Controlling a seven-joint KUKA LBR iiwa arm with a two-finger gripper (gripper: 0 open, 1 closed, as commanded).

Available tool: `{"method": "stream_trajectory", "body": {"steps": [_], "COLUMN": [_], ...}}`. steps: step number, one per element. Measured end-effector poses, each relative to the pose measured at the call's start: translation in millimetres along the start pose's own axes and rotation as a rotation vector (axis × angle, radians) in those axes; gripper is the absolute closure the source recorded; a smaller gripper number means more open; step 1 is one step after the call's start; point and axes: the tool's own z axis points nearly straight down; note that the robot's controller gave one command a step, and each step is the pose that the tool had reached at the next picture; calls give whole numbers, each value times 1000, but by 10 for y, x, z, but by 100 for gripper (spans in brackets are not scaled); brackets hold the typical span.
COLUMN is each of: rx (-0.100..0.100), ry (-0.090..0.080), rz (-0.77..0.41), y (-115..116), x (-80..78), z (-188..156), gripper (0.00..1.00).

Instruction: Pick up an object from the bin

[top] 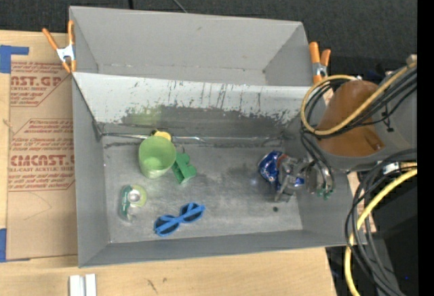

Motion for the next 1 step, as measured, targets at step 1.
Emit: {"method": "stream_trajectory", "body": {"steps": [1], "rx": [-1], "ry": [0], "rz": [52], "y": [-18], "x": [257], "z": [-1258], "gripper": [100]}}
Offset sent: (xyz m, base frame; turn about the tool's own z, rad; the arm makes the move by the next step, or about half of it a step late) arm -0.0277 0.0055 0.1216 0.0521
